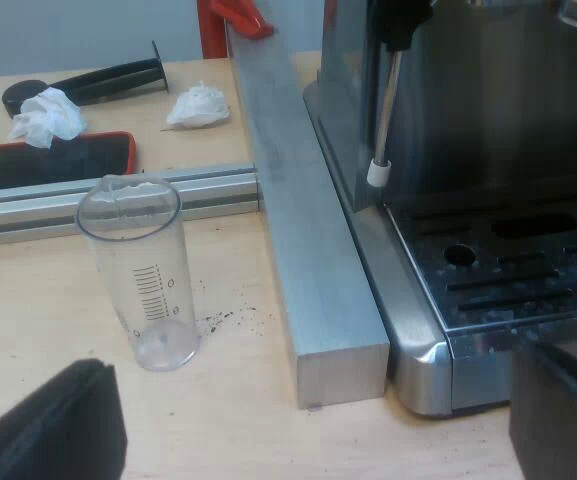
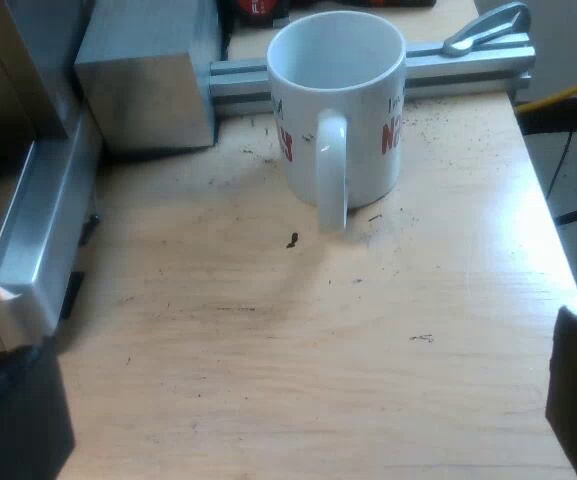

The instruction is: Place mug into machine

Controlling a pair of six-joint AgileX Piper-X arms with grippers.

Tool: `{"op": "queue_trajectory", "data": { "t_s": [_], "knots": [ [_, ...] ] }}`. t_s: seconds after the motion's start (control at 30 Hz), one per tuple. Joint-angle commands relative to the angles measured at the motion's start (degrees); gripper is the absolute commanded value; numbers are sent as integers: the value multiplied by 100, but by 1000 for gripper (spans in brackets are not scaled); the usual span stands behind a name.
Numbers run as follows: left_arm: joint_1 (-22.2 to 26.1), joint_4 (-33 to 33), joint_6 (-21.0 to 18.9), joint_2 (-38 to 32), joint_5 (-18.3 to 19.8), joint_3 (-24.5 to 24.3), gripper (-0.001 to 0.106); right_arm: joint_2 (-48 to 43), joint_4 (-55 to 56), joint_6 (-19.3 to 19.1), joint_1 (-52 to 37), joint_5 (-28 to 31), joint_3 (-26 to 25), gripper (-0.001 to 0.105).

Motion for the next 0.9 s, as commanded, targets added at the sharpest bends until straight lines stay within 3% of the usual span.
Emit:
{"op": "queue_trajectory", "data": {
  "t_s": [0.03, 0.2, 0.4, 0.5, 0.67, 0.9],
  "knots": [
    [-2, -141, -159, -789, 91, -12, 80, -246, -77, 356, -8, -39, -20, 105],
    [-25, 13, -405, -692, 653, -234, 80, -132, 37, 313, -8, -61, -124, 105],
    [-261, 230, -404, -293, 685, -865, 88, 532, 663, 274, -8, -47, -771, 105],
    [-500, 349, -404, 23, 738, -1176, 89, 939, 954, 298, 39, -47, -1113, 105],
    [-1070, 371, -404, 533, 1284, -1369, 89, 1554, 1348, 281, 469, -47, -1442, 105],
    [-1828, 371, -267, 967, 1663, -1368, 89, 2160, 1283, 269, 998, 2, -1395, 105]
  ]
}}
